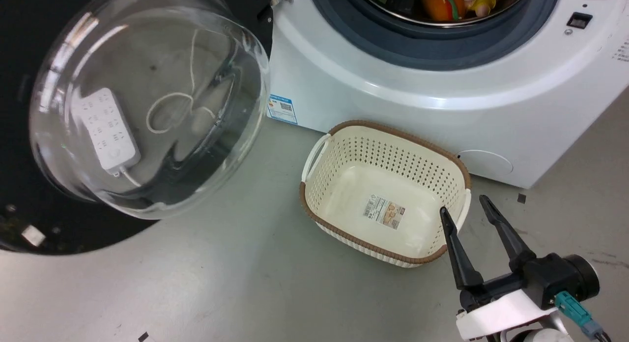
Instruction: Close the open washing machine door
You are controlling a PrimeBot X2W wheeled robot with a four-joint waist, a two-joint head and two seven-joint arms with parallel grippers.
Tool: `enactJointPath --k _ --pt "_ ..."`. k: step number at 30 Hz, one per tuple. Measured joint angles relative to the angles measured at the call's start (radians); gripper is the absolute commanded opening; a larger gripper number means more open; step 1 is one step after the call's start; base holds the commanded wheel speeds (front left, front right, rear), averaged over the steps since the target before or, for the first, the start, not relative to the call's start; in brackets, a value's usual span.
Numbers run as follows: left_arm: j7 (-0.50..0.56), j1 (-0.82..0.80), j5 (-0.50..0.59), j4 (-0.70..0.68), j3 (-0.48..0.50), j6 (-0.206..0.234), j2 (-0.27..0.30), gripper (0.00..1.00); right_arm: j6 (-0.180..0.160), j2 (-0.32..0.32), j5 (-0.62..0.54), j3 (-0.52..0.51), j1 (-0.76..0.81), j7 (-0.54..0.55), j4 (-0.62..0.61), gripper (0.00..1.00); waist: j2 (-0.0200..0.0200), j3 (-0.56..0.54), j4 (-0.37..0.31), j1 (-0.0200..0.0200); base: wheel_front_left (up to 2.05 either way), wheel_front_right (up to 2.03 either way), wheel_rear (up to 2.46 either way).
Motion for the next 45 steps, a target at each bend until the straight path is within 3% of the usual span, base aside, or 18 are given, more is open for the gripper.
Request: enactJointPath --k 6,11,20,25,32,37,45 --pt "0.215 0.098 -0.122 -0.128 -0.036 -0.015 -0.087 0.0 0.0 0.002 0.002 0.004 0.001 -0.001 0.011 1.0 0.0 -0.034 0.0 0.0 0.0 0.0 0.0" --pt "0.352 0.201 -0.206 -0.258 -0.07 0.005 -0.178 0.0 0.0 0.005 0.007 -0.01 0.01 -0.001 0.014 1.0 0.0 -0.076 -0.006 0.0 0.0 0.0 0.0" --pt "0.423 0.371 -0.265 -0.457 -0.169 0.022 -0.368 0.0 0.0 0.009 0.007 -0.045 0.03 -0.001 0.021 1.0 0.0 -0.139 -0.05 -0.0001 0.0 0.0 0.0" --pt "0.387 0.439 -0.319 -0.502 -0.278 0.021 -0.401 0.0 0.0 0.009 0.007 -0.06 0.031 -0.001 0.018 1.0 0.0 -0.154 -0.102 -0.0002 0.0 0.0 0.0" --pt "0.236 0.521 -0.451 -0.504 -0.481 -0.023 -0.405 0.0 0.0 0.011 0.01 -0.1 0.03 -0.001 0.012 1.0 0.0 -0.151 -0.21 0.0 0.0 0.0 0.0" --pt "0.13 0.527 -0.472 -0.474 -0.605 -0.059 -0.407 0.0 0.0 0.011 0.015 -0.111 0.029 -0.001 0.008 1.0 0.0 -0.129 -0.304 0.0 0.0 0.0 0.0" --pt "-0.045 0.448 -0.5 -0.364 -0.696 -0.103 -0.408 0.0 0.0 0.012 0.039 -0.119 0.014 -0.001 0.0 1.0 0.0 -0.061 -0.472 0.0001 0.0 0.0 0.0"
